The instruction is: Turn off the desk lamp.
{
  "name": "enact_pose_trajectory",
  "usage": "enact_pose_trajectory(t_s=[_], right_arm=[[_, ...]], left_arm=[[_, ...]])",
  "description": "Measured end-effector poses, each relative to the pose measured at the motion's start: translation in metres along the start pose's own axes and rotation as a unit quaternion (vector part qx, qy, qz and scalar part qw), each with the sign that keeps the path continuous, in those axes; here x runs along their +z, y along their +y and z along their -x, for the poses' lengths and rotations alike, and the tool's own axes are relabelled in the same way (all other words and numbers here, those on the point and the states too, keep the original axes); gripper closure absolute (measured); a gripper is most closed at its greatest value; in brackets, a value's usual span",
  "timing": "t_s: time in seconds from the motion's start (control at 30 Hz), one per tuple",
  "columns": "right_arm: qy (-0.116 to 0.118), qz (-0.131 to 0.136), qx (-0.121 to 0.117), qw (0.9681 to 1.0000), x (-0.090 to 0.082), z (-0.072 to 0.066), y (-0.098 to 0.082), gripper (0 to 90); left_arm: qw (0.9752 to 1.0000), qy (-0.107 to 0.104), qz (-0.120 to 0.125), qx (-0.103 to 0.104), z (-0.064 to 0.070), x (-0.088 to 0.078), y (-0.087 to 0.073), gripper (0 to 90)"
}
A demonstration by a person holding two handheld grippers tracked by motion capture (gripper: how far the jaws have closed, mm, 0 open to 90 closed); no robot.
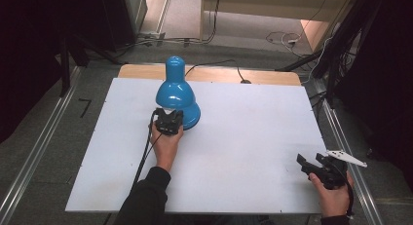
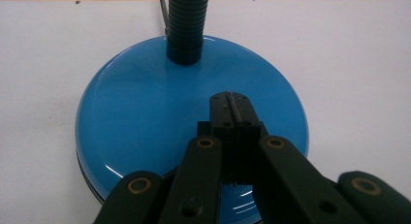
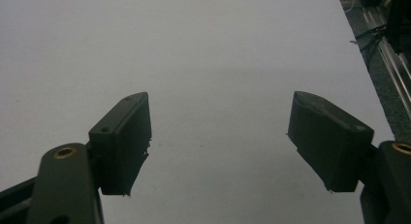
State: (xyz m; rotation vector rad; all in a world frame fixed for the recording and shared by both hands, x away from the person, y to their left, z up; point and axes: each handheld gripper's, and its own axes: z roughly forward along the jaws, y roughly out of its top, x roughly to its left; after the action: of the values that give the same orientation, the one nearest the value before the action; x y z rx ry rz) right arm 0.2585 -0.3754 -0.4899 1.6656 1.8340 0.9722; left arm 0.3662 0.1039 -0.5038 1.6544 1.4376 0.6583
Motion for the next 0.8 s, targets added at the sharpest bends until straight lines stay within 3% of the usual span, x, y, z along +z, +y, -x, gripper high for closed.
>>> enact_pose_trajectory(t_s=[0.13, 0.53, 0.6, 0.8], right_arm=[[-0.001, 0.002, 0.0, 1.0, -0.001, 0.002, -0.001, 22.4], [-0.003, 0.0, 0.001, 1.0, -0.001, 0.001, -0.001, 22.4], [-0.003, -0.001, 0.0, 1.0, -0.001, 0.001, -0.001, 22.4], [-0.004, -0.003, 0.001, 1.0, 0.001, 0.001, -0.002, 22.4]], left_arm=[[0.9998, 0.0, 0.0, -0.02, -0.003, -0.001, 0.001, 90.0], [0.9995, -0.003, 0.007, -0.03, -0.012, -0.011, 0.002, 90.0], [0.999, -0.004, 0.013, -0.043, -0.014, -0.014, 0.0, 90.0], [0.9992, -0.004, 0.012, -0.038, -0.02, -0.021, 0.0, 90.0]])
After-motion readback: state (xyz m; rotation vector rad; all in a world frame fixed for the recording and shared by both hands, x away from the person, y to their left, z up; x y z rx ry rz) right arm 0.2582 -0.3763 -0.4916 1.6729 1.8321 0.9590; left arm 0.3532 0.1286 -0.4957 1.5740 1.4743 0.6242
